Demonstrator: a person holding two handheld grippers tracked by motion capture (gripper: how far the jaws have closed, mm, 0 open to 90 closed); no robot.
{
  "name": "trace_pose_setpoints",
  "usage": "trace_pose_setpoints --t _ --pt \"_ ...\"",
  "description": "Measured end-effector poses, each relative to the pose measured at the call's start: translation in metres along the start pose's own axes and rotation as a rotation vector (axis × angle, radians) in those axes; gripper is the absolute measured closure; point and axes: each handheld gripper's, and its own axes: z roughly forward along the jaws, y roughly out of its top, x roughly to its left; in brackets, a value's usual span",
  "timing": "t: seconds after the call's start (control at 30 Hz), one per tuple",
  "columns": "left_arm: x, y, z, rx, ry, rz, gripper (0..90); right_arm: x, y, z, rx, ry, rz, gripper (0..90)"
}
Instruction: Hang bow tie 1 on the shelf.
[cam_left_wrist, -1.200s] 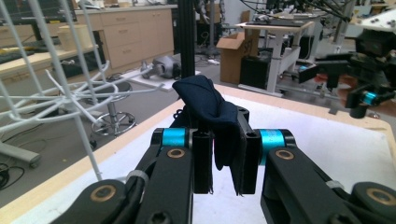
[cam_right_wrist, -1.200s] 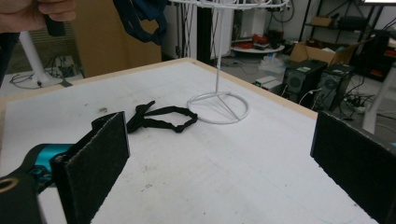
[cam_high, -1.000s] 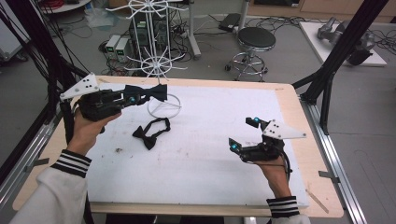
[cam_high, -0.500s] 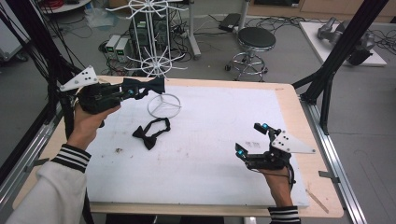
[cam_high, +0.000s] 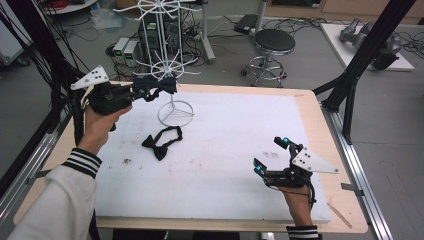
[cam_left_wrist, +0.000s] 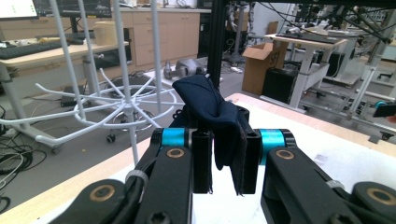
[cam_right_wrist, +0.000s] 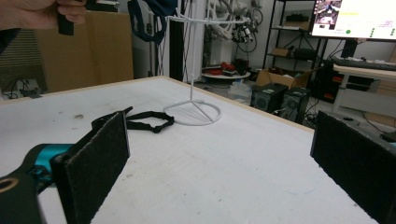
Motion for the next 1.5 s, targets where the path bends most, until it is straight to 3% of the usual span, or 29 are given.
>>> trace_pose_setpoints --t 0.3,0.43,0.7,0.87,1.1,1.5 --pt "0.010 0.001 0.008 0.004 0.028 -0.010 80.1 -0.001 -0.008 -0.001 0.000 -0.013 -0.006 3.8" --pt "0.012 0.000 0.010 0.004 0.050 -0.019 80.0 0.001 -0.008 -0.001 -0.003 -0.023 -0.031 3.8" --pt "0.018 -0.004 0.015 0.004 0.070 -0.049 79.9 0.001 -0.009 -0.006 -0.004 -0.047 -0.026 3.8" --pt "0.018 -0.004 0.018 0.006 0.076 -0.057 79.9 0.004 -0.016 -0.009 -0.002 -0.070 -0.024 3.8" --pt "0.013 0.001 0.023 0.025 0.089 -0.030 79.6 0.007 -0.026 -0.012 -0.029 -0.106 -0.035 3.8" --pt "0.012 -0.002 0.023 0.060 0.128 -0.044 74.7 0.008 -0.043 -0.010 -0.029 -0.120 -0.007 3.8"
